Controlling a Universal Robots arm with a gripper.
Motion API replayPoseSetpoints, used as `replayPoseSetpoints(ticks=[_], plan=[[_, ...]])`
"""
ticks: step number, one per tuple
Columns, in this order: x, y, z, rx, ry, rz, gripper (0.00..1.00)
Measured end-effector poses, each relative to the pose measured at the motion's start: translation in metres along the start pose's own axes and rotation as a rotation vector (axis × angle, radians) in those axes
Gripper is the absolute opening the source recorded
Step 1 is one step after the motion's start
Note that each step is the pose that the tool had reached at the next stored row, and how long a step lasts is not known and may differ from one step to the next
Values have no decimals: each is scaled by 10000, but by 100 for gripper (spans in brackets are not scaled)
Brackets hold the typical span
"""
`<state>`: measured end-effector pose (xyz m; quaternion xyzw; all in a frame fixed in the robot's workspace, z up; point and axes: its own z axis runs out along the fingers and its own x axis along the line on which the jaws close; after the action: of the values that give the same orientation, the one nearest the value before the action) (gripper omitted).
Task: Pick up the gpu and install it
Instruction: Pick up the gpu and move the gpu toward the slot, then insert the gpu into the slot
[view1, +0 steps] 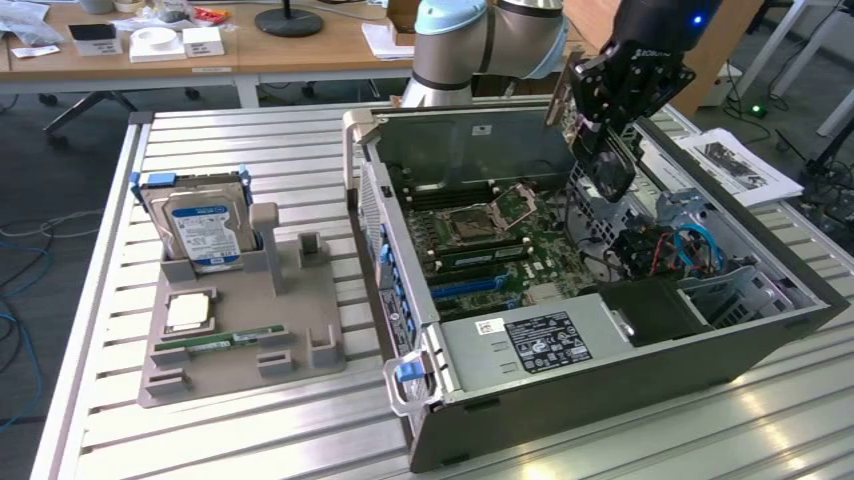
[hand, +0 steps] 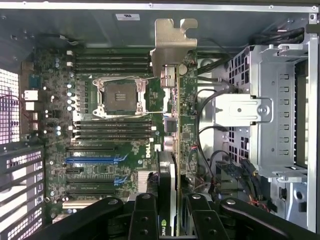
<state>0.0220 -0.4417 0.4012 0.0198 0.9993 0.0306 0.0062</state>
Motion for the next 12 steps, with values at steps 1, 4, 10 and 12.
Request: replayPoseSetpoints(ticks=[1,4,10,12], plan=[[0,0,11,1,1,-4,27],[1,-3,57,0,2,-13,27],[1,-5,98,3,3,-25,27],[1,-5,99,1,2,-26,27]])
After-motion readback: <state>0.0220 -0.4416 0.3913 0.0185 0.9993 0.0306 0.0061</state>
